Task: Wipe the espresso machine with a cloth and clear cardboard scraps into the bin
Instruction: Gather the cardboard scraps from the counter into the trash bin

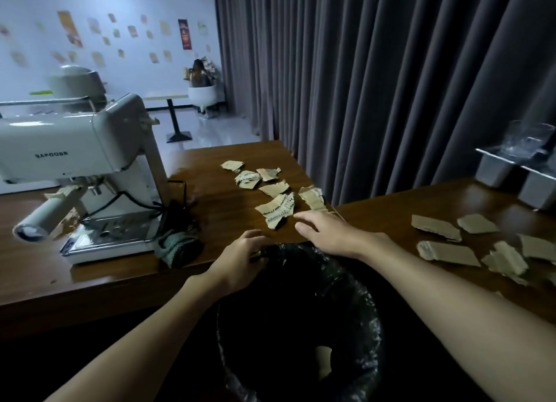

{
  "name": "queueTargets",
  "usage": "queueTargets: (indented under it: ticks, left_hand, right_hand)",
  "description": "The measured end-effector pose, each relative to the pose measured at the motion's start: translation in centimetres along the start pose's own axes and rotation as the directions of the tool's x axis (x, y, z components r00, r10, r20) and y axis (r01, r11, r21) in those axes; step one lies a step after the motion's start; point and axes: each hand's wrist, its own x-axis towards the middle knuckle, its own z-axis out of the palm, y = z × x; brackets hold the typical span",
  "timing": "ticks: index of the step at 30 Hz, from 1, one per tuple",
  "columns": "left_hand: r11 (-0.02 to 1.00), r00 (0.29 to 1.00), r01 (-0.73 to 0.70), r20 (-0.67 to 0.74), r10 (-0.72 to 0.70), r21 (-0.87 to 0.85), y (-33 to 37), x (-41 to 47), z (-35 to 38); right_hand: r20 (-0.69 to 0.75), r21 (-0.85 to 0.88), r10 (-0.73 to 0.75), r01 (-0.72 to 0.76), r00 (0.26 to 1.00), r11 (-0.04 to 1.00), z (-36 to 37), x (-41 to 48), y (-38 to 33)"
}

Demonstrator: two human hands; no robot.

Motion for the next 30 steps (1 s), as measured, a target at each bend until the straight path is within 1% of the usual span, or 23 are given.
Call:
queueTargets:
  ticks: [2,4,7,9,13,15,17,18,22,24,25,27,28,30]
  left_hand:
    - [0.999,0.999,0.042,-0.020,-0.042,0.018,-0.7,0.1,-0.1]
    - [0.998,0.997,0.067,-0.036,-0.066,0.015,-1.2,0.2,-0.2]
    - [0.998,0.998,0.058,-0.029,-0.058,-0.022,-1.8,0.5,-0.4]
    - [0.998,0.999,0.044,-0.019,-0.045,-0.055,-2.1,0.7,-0.5]
    - [0.994,0.999,0.024,-0.036,-0.028,-0.108,-2.6,0.8,-0.3]
    - [0.994,0.999,0.017,-0.038,-0.021,-0.111,-2.7,0.8,-0.2]
    - [0.993,1.000,0.010,-0.025,-0.013,-0.121,-2.8,0.7,-0.1]
    - [0.992,1.000,0.011,-0.021,-0.014,-0.126,-2.8,0.7,-0.1]
    - [0.990,1.000,0.016,-0.016,-0.018,-0.139,-2.8,0.8,-0.4]
    - [0.989,0.999,0.021,-0.021,-0.024,-0.149,-2.7,0.7,-0.3]
    - [0.989,0.999,0.021,-0.028,-0.025,-0.149,-2.7,0.7,-0.3]
    - [0.990,0.999,0.017,-0.034,-0.022,-0.141,-2.8,0.7,-0.2]
    - [0.990,0.999,0.018,-0.030,-0.022,-0.139,-2.9,0.8,-0.2]
    - [0.989,0.999,0.032,-0.014,-0.035,-0.146,-3.0,0.9,-0.3]
  right_hand:
    - [0.045,0.065,-0.029,0.026,0.999,0.998,1.0,2.1,-0.5]
    - [0.067,0.057,-0.044,0.040,0.997,0.998,1.9,3.9,-0.8]
    - [0.088,-0.027,-0.028,0.030,0.996,0.999,2.7,6.0,-0.5]
    - [0.073,-0.110,-0.025,0.033,0.997,0.993,2.8,6.8,-0.1]
    - [-0.012,-0.163,-0.054,0.052,0.998,0.985,2.7,7.7,0.7]
    - [-0.105,-0.161,-0.058,0.041,0.993,0.986,3.0,8.1,1.2]
    - [-0.216,-0.093,-0.002,-0.018,0.976,0.995,3.3,8.4,1.4]
    - [-0.244,-0.061,0.038,-0.055,0.969,0.997,3.4,8.6,1.4]
    - [-0.289,-0.044,0.164,-0.184,0.943,0.982,3.5,9.4,0.9]
    - [-0.301,0.073,0.199,-0.185,0.933,0.980,3.4,9.6,0.7]
    - [-0.307,0.173,0.209,-0.162,0.928,0.972,3.4,9.5,0.6]
    - [-0.347,0.371,0.239,-0.101,0.907,0.923,3.1,9.2,0.4]
    - [-0.370,0.438,0.252,-0.072,0.894,0.896,2.8,9.0,0.4]
    - [-0.381,0.512,0.262,-0.034,0.887,0.858,1.9,8.5,0.5]
